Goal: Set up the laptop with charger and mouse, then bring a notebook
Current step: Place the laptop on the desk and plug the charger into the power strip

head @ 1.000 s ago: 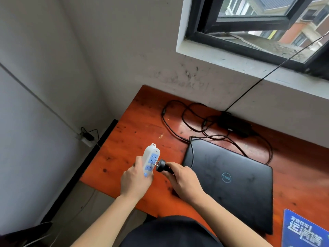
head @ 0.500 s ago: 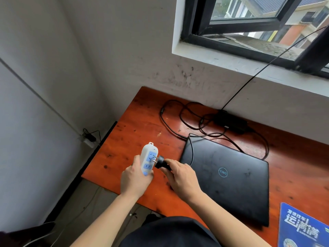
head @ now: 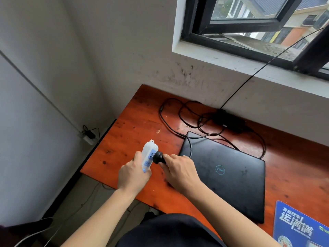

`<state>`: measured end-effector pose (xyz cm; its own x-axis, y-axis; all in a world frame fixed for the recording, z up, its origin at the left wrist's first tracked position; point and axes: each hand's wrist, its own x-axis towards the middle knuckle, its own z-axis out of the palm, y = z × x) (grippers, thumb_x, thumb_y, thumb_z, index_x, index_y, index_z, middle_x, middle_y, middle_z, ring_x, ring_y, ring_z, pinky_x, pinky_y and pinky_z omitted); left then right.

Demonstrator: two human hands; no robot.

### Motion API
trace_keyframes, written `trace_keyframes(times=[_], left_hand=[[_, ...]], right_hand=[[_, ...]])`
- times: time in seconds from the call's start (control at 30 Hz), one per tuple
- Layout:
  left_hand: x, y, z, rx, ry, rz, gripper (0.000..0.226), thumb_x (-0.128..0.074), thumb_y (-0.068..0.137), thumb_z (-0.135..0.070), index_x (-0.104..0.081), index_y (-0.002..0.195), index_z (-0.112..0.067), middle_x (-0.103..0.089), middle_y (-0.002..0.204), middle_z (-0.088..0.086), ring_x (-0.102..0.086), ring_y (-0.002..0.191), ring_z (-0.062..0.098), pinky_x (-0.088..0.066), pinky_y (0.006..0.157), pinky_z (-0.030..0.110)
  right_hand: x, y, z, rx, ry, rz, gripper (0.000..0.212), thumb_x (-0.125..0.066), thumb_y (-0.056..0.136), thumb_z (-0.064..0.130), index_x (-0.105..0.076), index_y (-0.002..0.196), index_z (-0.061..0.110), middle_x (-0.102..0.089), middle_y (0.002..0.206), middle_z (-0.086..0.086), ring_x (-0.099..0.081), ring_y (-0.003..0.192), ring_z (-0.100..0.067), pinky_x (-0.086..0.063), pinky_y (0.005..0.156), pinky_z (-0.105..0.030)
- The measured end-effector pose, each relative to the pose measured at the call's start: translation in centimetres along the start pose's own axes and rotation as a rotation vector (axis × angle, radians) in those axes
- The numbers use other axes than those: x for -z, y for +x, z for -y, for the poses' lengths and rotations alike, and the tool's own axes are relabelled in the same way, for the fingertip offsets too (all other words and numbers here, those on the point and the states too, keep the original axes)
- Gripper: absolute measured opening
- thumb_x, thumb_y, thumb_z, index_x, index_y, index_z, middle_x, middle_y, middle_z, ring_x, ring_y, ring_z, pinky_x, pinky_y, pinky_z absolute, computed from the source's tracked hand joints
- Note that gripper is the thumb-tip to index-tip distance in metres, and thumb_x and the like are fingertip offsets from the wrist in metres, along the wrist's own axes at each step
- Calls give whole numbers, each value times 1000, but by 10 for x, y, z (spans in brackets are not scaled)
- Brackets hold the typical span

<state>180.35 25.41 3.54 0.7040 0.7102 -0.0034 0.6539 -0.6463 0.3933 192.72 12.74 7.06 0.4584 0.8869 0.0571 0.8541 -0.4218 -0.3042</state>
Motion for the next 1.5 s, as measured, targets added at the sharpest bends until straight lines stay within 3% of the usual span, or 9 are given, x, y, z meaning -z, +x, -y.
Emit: trace_keyframes(times=[0.37, 0.5, 0.7, 0.87, 0.97, 1.03, 1.1, 1.3, 1.5], left_hand=[[9, 7, -11, -124, 169, 69, 45, -73, 70, -25, -31, 86, -22, -65, 70, 4, -63, 55, 31, -26, 45, 26], [15, 10, -13, -151, 173, 44, 49, -77, 68, -20, -32, 85, -22, -66, 71, 6, -62, 53, 29, -14, 41, 21], [17, 11, -15, -257, 241, 92, 37, -74, 75, -30, -45, 97, -19, -70, 88, 5, -67, 67, 29, -34, 48, 25], [17, 8, -4, -196, 38, 254, 41, -54, 80, -62, -39, 99, -29, -66, 88, -6, -60, 68, 21, -37, 52, 31], [29, 9, -6, -18, -409, 410, 63, -29, 74, -92, -44, 101, -38, -64, 85, -11, -61, 74, 8, -46, 63, 30], [34, 14, -9, 121, -721, 424, 73, -15, 75, -92, -52, 110, -40, -64, 100, -14, -60, 93, 3, -47, 83, 29], [37, 22, -11, 245, -885, 480, 86, -9, 82, -83, -60, 121, -26, -72, 100, 2, -66, 97, 19, -54, 84, 35], [48, 36, -21, 259, -871, 436, 115, -16, 66, -97, -57, 117, -2, -67, 67, 22, -67, 57, 31, -55, 52, 38], [45, 32, -25, 257, -919, 493, 93, -20, 84, -83, -65, 106, -4, -66, 75, 15, -66, 63, 24, -57, 63, 39]], right_hand=[[6, 4, 9, -30, -209, 100, 29, -38, 106, 34, -55, 92, 15, -64, 82, -2, -45, 57, -23, -25, 49, -32], [10, 9, 4, -49, -145, 110, 32, -40, 105, 40, -56, 95, 14, -64, 84, -4, -58, 66, -29, -25, 52, -33], [0, -2, -9, -62, -52, 134, 33, -40, 103, 45, -43, 83, 19, -65, 82, -4, -61, 72, -30, -28, 56, -34], [-1, -3, -19, -68, 1, 108, 32, -43, 102, 45, -54, 95, 16, -63, 87, -1, -62, 77, -29, -30, 57, -34], [7, -1, -25, -32, 43, 61, 28, -44, 102, 45, -57, 106, 20, -62, 90, 2, -61, 78, -26, -34, 56, -34], [11, -1, -22, 29, 109, 8, 26, -47, 101, 42, -59, 111, 21, -63, 91, 2, -61, 76, -25, -42, 56, -35], [12, -2, -14, 84, 189, -23, 25, -51, 100, 39, -60, 114, 20, -65, 92, 0, -63, 77, -25, -50, 59, -38], [15, -4, -9, 85, 253, -30, 32, -49, 100, 44, -58, 119, 19, -68, 106, -1, -65, 85, -24, -52, 67, -37], [24, 2, -15, 47, 94, 12, 36, -38, 101, 52, -53, 104, 20, -67, 90, 1, -64, 76, -28, -37, 54, -35]])
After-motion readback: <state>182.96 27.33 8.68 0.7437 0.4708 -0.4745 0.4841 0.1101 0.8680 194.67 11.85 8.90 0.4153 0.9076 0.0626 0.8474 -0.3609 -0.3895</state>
